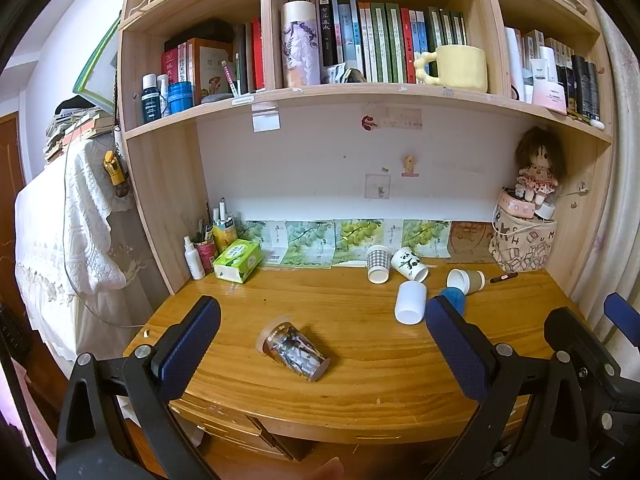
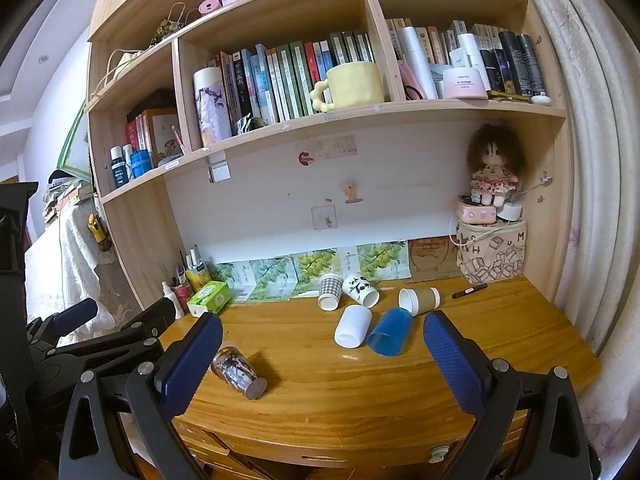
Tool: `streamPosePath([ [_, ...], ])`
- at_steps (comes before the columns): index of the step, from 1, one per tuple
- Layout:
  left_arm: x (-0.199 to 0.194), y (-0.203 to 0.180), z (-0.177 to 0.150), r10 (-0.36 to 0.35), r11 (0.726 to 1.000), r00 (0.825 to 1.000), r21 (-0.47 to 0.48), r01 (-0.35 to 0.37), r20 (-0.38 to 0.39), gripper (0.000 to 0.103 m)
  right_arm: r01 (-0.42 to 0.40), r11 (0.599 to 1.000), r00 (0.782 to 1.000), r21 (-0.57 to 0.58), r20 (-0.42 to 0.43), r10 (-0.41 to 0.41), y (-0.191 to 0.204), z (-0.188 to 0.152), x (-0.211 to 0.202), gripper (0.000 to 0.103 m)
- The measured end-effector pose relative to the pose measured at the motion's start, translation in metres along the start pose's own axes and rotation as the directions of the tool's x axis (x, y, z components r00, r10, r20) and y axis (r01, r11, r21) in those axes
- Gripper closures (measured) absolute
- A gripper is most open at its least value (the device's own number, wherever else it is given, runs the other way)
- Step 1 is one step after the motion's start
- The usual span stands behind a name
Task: Flip cup upright
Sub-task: 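Move both tools toward the white frosted cup lying on the desk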
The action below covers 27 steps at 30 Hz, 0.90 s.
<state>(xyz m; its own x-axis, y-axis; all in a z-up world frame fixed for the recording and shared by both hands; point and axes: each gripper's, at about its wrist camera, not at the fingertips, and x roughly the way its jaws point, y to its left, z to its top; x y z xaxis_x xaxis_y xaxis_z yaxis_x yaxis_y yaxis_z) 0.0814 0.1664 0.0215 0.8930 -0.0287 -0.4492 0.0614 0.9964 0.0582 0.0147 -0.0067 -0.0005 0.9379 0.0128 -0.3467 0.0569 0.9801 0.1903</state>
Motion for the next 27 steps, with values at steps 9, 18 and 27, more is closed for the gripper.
streamPosePath([
  [9, 0.001, -0.005, 0.002, -0.009, 1.0, 1.0, -0.017, 0.009, -0.008, 0.001, -0.018, 1.0, 1.0, -0.001, 0.005, 0.018, -0.003, 0.002, 0.003, 0.002],
  [18, 0.003, -0.003, 0.0, 0.009, 1.0, 1.0, -0.029, -0.009, -0.024, 0.001, -0.036, 0.999, 0.999, -0.005, -0.003, 0.036, -0.006, 0.003, 0.007, 0.002],
  [27, 0.017, 0.0, -0.001, -0.002, 1.0, 0.997, -0.027, 0.0, -0.078, 0.001, -0.024, 1.0, 0.999, 0.002, -0.04, 0.024, -0.004, 0.002, 0.016, 0.002],
])
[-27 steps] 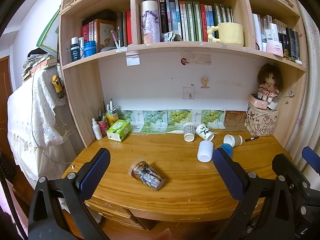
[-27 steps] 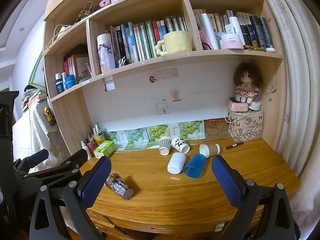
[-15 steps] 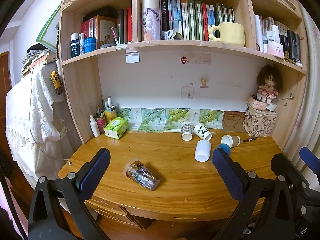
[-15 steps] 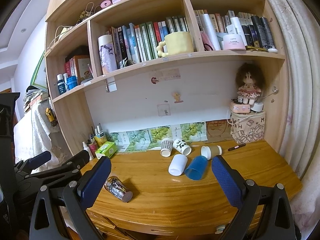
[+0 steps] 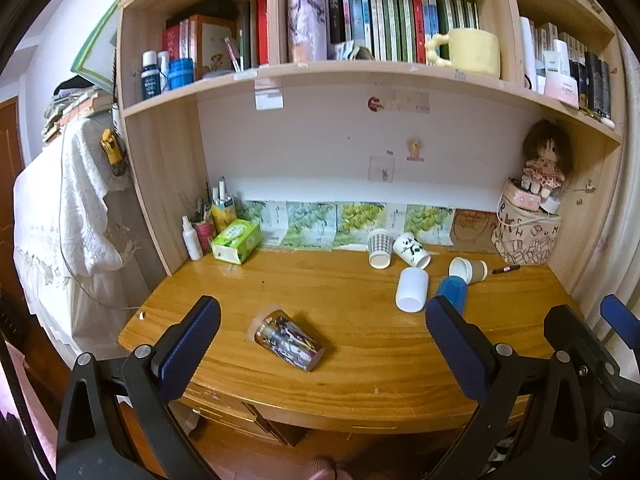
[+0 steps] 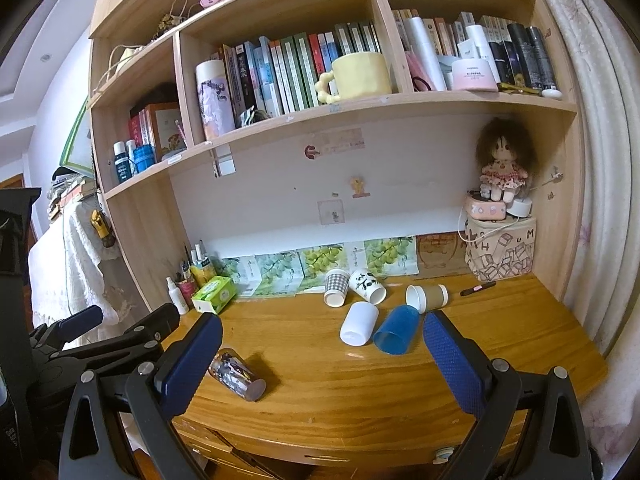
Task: Flip cup upright
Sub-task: 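Move both tools toward the white frosted cup lying on the desk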
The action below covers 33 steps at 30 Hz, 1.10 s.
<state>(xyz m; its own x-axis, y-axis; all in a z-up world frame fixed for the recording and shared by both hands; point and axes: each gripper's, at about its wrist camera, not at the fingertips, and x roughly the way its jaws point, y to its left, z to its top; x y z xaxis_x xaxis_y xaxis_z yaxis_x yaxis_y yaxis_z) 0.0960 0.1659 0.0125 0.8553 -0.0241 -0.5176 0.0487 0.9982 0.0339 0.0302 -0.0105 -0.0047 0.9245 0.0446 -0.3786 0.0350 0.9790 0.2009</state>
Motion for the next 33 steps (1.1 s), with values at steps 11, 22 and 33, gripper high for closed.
streamPosePath([
  [11, 0.057, -0.008, 0.011, -0.08, 0.996, 0.991, 0.024, 0.083, -0.11, 0.001, 0.079, 0.997, 0.994, 0.014, -0.075, -0.078, -0.003, 0.002, 0.035, 0.002],
  [22, 0.153, -0.033, 0.048, -0.168, 0.976, 0.951, 0.09, 0.197, -0.259, 0.001, 0.193, 0.979, 0.968, 0.065, -0.178, -0.179, -0.02, 0.024, 0.113, 0.002],
  [33, 0.249, -0.064, 0.071, -0.251, 0.932, 0.86, 0.13, 0.339, -0.445, 0.001, 0.29, 0.946, 0.921, 0.146, -0.31, -0.234, -0.042, 0.044, 0.199, 0.002],
])
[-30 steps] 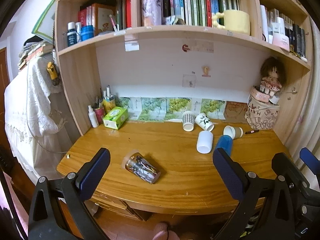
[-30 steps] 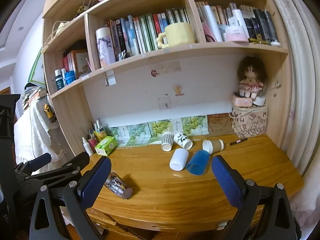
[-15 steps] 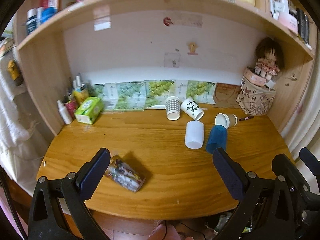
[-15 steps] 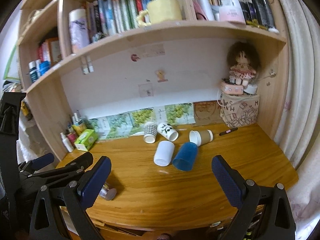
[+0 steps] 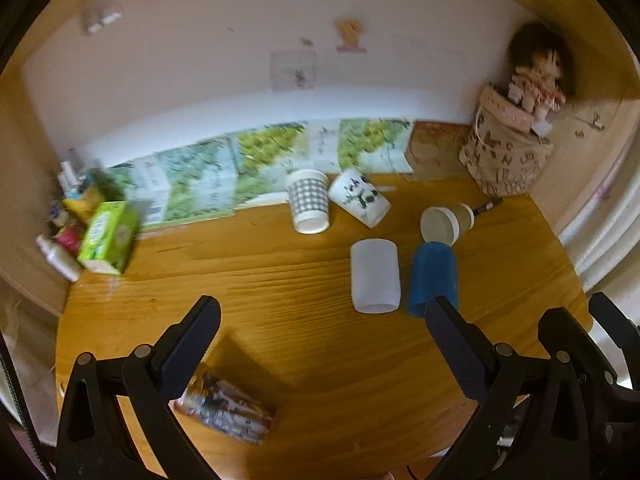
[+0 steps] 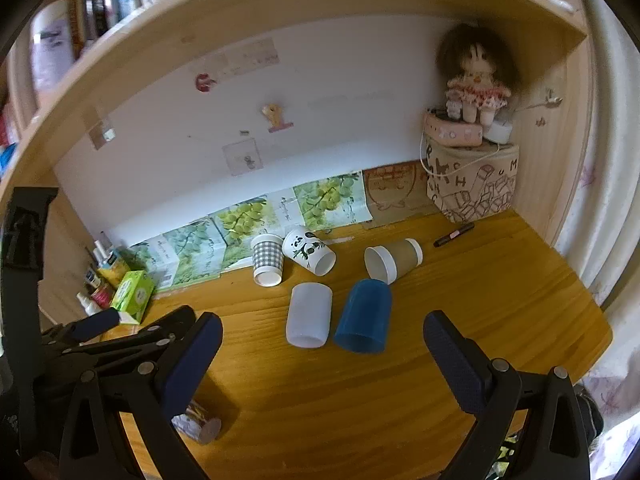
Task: Flip cup upright
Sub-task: 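Move both tools toward the white frosted cup lying on the desk, then lower the right tool over the white frosted cup and close on it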
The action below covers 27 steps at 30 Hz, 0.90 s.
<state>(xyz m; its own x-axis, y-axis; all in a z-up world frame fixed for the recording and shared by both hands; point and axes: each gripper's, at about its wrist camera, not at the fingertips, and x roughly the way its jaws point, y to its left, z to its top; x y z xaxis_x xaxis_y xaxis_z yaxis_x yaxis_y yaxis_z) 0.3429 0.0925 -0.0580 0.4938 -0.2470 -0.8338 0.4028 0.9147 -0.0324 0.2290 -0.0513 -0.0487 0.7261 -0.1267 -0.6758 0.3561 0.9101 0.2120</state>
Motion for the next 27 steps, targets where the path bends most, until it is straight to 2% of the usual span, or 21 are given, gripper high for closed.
streamPosePath([
  [4, 0.034, -0.002, 0.019, -0.073, 0.997, 0.994, 0.013, 0.074, -0.082, 0.001, 0.04, 0.999, 0.997, 0.032, -0.073, -0.038, -0.005, 0.011, 0.03, 0.002],
  [9, 0.071, -0.005, 0.036, -0.14, 0.99, 0.975, 0.002, 0.143, -0.172, 0.001, 0.087, 0.996, 0.985, 0.032, -0.152, -0.082, -0.011, 0.014, 0.063, 0.002],
  [15, 0.117, -0.006, 0.044, -0.216, 0.976, 0.926, -0.053, 0.21, -0.311, 0.001, 0.075, 0.995, 0.965, 0.07, -0.256, -0.055, -0.019, 0.011, 0.1, 0.002],
  [19, 0.146, -0.013, 0.047, -0.217, 0.976, 0.897, -0.058, 0.211, -0.385, 0.001, 0.079, 0.995, 0.952, 0.067, -0.302, -0.056, -0.02, 0.004, 0.12, 0.002],
  [27, 0.195, -0.02, 0.046, -0.241, 0.969, 0.841, -0.078, 0.233, -0.484, 0.002, 0.065, 0.998, 0.922, 0.027, -0.383, -0.05, -0.013, -0.018, 0.152, 0.002],
])
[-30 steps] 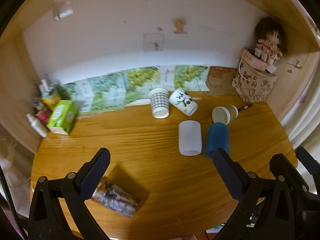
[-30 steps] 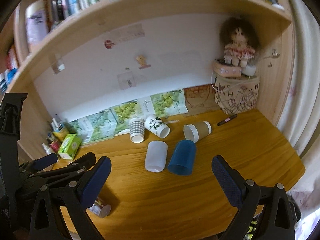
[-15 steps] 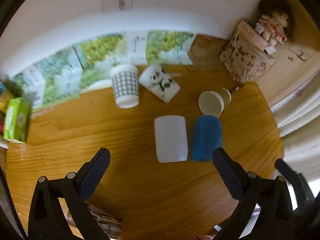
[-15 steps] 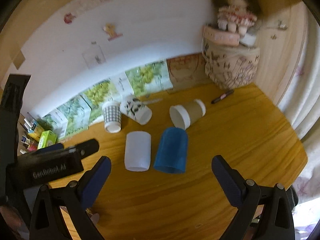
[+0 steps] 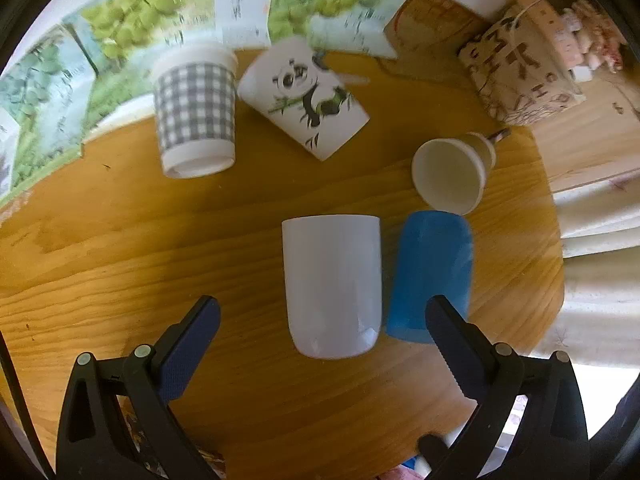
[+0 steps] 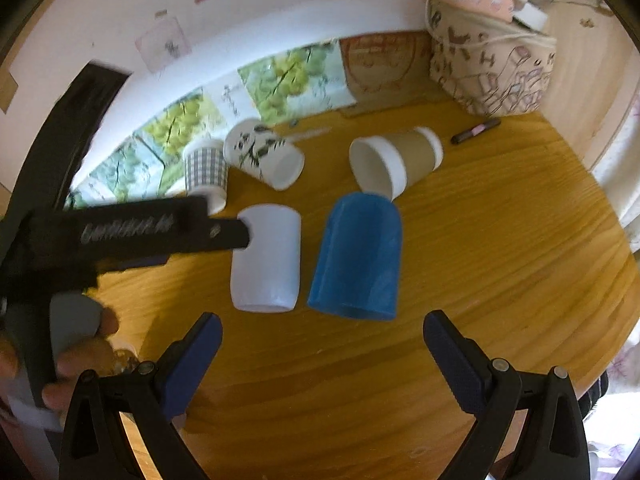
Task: Flip cup upright
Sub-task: 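Lower the right tool over the white frosted cup and close on it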
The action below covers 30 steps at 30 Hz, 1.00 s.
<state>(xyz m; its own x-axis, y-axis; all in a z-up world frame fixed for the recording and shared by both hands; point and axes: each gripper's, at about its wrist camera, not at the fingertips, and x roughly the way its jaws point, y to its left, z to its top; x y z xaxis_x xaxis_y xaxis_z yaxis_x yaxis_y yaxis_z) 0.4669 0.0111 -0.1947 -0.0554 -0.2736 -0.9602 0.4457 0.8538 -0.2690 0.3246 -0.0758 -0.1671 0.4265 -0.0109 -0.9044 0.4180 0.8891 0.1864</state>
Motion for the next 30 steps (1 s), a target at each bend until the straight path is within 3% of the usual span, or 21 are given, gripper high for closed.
streamPosePath([
  [9, 0.026, 0.004, 0.009, 0.007, 1.0, 0.998, -0.024, -0.009, -0.061, 0.005, 0.005, 0.996, 0.999, -0.089, -0.047, -0.009, 0.013, -0.012, 0.016, 0.002],
  [16, 0.039, 0.006, 0.009, 0.031, 0.999, 0.993, -0.041, -0.035, -0.115, 0.013, 0.003, 0.995, 0.999, -0.103, -0.049, -0.008, 0.014, -0.015, 0.013, 0.002],
  [19, 0.041, 0.009, 0.009, 0.012, 0.998, 0.992, -0.059, -0.019, -0.126, 0.016, 0.0, 0.995, 0.999, -0.099, -0.05, -0.005, 0.013, -0.014, 0.014, 0.002],
  [25, 0.043, 0.015, 0.004, -0.038, 0.996, 0.987, -0.089, 0.024, -0.157, 0.034, -0.007, 0.996, 0.999, -0.085, -0.048, 0.003, 0.009, -0.016, 0.01, 0.002],
  [30, 0.04, 0.021, -0.004, -0.042, 0.994, 0.988, -0.106, 0.026, -0.146, 0.034, -0.014, 0.996, 0.999, -0.084, -0.045, 0.01, 0.009, -0.02, 0.006, 0.002],
])
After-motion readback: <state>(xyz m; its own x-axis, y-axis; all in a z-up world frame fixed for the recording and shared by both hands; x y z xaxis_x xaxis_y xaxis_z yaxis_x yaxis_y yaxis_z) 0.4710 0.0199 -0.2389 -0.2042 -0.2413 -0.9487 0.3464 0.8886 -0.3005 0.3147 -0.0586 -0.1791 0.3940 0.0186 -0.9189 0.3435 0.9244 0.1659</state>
